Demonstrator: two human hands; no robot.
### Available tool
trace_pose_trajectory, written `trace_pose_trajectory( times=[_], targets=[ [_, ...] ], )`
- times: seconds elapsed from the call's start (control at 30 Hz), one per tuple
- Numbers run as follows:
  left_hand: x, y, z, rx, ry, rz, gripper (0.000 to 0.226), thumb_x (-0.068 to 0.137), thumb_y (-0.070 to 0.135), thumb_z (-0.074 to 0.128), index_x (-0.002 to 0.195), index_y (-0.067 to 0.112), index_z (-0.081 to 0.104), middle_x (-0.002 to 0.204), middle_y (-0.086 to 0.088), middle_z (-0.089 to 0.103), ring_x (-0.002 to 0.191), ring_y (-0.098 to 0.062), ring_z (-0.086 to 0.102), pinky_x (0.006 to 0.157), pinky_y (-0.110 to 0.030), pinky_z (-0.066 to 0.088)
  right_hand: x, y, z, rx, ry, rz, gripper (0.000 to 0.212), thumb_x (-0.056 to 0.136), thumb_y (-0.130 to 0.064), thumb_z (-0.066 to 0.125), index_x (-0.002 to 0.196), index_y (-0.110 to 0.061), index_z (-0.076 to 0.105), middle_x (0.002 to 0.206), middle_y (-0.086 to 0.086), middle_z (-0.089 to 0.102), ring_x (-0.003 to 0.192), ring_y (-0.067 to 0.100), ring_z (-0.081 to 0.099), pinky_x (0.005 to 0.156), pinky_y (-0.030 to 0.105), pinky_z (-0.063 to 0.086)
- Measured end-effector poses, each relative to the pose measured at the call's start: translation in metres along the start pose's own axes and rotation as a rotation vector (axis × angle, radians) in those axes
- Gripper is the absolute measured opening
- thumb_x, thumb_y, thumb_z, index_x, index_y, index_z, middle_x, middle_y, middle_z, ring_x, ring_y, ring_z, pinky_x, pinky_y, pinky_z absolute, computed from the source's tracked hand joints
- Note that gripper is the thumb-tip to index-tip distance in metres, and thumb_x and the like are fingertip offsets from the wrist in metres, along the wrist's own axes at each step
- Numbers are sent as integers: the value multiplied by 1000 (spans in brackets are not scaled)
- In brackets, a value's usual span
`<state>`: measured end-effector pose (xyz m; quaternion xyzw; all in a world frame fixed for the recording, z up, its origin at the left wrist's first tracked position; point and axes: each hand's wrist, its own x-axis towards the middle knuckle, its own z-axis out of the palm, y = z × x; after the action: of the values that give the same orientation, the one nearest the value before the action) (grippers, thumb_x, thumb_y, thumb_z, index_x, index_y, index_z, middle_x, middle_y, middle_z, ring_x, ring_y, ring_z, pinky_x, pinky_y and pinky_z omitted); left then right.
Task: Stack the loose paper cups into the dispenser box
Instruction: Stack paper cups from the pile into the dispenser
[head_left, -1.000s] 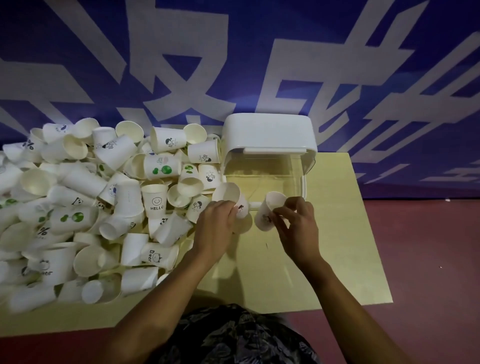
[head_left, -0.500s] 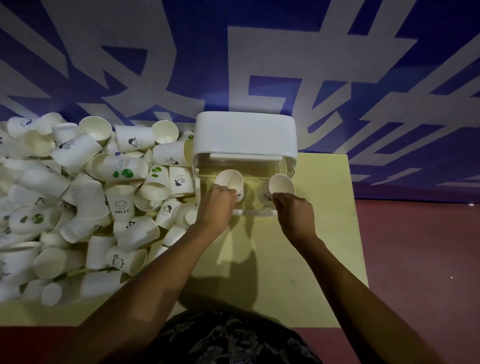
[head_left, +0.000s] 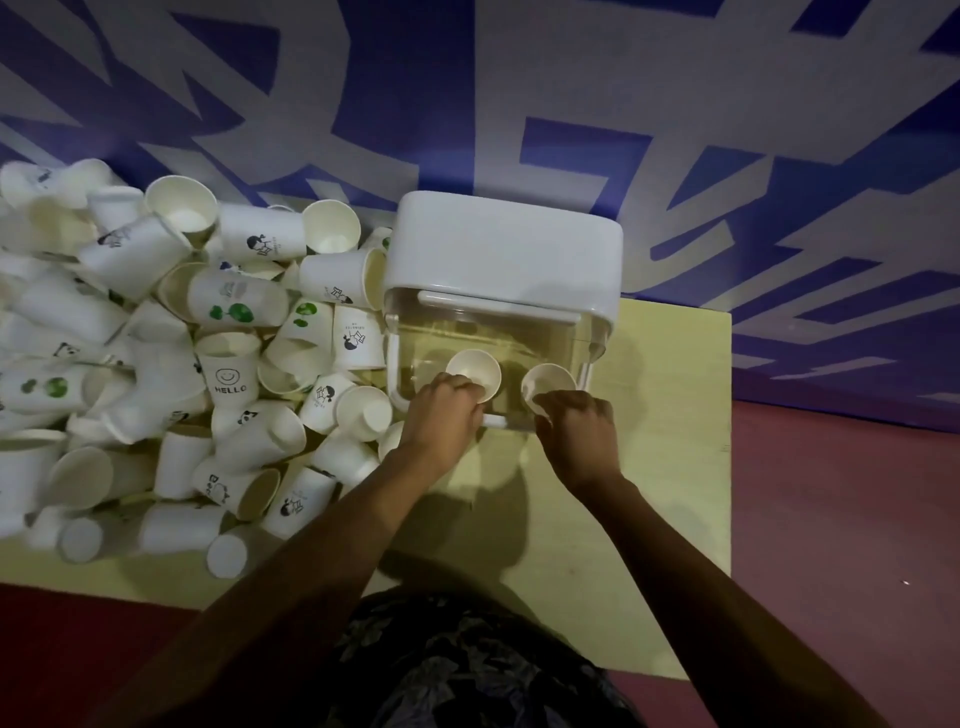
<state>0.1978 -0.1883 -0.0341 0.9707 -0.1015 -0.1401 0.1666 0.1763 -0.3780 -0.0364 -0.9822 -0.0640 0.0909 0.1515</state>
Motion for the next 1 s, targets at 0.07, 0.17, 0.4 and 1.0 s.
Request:
trace_pose_trajectory(
  times=[0.07,0.17,0.4,1.0],
  targets=[
    [-14,-5,-10,-81,85,2,23,89,18,57,109,14,69,107,-4,67,100,-25,58,79,-35,49,-5,-10,-2,39,51,-28,24,80,-14,71,103,-16,70,103,4,71,97,33,62,76,39,46],
    [-42,-19,-24,-146,200,-61,19,85,13,62,103,15,70,101,-3,69,92,-23,61,73,-34,52,-12,-38,-3,171,61,-97,21,79,-8,70,99,-13,69,96,4,69,91,31,61,69,37,51],
    [-97,-80,-27,-124,195,-307,23,80,11,66,103,12,69,97,-9,68,89,-30,61,69,-39,53,-38,-115,17,260,-164,-229,27,86,-13,59,112,-13,68,114,7,66,103,29,61,76,37,53],
    [-78,-120,-34,-66,-65,0,20,86,7,56,99,12,70,97,-9,63,96,-26,54,74,-34,47,-65,-146,48,151,-32,67,19,89,-10,57,102,-16,69,97,2,65,96,28,56,57,36,50]
  ],
)
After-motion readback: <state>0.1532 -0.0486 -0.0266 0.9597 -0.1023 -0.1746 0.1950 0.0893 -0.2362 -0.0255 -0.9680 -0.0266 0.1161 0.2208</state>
